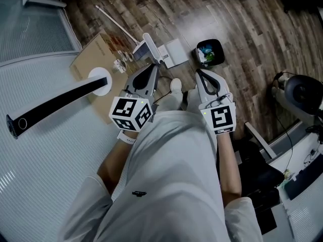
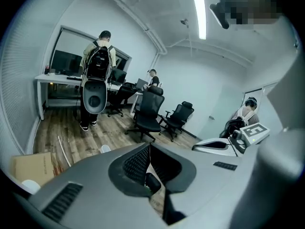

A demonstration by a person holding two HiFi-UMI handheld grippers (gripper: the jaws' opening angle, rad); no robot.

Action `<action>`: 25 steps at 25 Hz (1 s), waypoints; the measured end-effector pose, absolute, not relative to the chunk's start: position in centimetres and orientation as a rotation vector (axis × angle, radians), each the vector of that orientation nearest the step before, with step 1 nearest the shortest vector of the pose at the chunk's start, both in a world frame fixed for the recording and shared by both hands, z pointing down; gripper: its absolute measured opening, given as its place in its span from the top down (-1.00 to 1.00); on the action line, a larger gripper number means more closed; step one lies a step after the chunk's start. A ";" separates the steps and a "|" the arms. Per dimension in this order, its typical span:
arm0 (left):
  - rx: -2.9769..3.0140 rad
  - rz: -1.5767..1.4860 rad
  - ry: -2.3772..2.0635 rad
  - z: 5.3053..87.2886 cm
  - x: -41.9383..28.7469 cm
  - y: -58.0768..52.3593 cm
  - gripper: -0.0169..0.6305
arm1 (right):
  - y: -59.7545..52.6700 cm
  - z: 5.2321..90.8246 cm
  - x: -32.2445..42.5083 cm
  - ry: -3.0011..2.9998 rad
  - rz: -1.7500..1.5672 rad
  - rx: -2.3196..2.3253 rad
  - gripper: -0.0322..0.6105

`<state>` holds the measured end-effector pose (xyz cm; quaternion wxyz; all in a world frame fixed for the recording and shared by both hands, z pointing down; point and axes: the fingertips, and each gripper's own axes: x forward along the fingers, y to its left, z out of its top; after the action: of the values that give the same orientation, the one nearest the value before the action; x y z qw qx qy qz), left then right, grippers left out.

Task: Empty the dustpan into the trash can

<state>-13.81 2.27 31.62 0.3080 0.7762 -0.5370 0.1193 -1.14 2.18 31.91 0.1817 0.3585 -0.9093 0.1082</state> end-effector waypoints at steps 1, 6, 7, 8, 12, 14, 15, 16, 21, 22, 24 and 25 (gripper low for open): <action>2.065 0.313 -1.418 31.2 -13.7 2.4 0.92 | 2.2 31.7 -0.9 -2.564 0.304 1.024 0.86; 2.133 0.330 -1.420 29.3 -13.3 2.7 0.92 | 2.2 30.6 0.3 -2.566 0.311 1.088 0.86; 2.145 0.336 -1.422 29.0 -13.3 2.8 0.92 | 2.2 30.2 0.6 -2.568 0.307 1.102 0.86; 2.158 0.341 -1.425 28.6 -13.2 2.8 0.92 | 2.2 29.8 0.9 -2.568 0.303 1.115 0.86; 2.205 0.326 -1.436 26.7 -13.0 3.0 0.92 | 2.2 28.7 2.0 -2.565 0.292 1.161 0.86; 2.221 0.307 -1.441 25.8 -13.0 3.2 0.92 | 2.1 28.2 2.5 -2.566 0.287 1.184 0.86; 2.229 0.297 -1.443 25.3 -13.0 3.2 0.92 | 2.0 27.9 2.7 -2.566 0.285 1.195 0.86; 2.238 0.288 -1.445 24.8 -13.0 3.2 0.92 | 1.9 27.7 2.9 -2.566 0.283 1.207 0.86; 2.304 0.275 -1.451 22.9 -12.7 3.8 0.92 | 2.1 26.5 4.1 -2.572 0.288 1.288 0.86; 2.318 0.275 -1.452 22.6 -12.6 3.9 0.92 | 2.2 26.3 4.2 -2.576 0.287 1.300 0.86; 2.340 0.273 -1.452 22.1 -12.3 4.0 0.92 | 2.3 25.9 4.5 -2.581 0.287 1.321 0.86; 2.347 0.271 -1.449 21.9 -12.1 4.1 0.92 | 2.4 25.7 4.7 -2.581 0.287 1.328 0.86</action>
<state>-12.15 4.10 21.92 0.1838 0.8325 -0.5138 0.0961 4.68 2.36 25.72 0.1120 0.4524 -0.8793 0.0977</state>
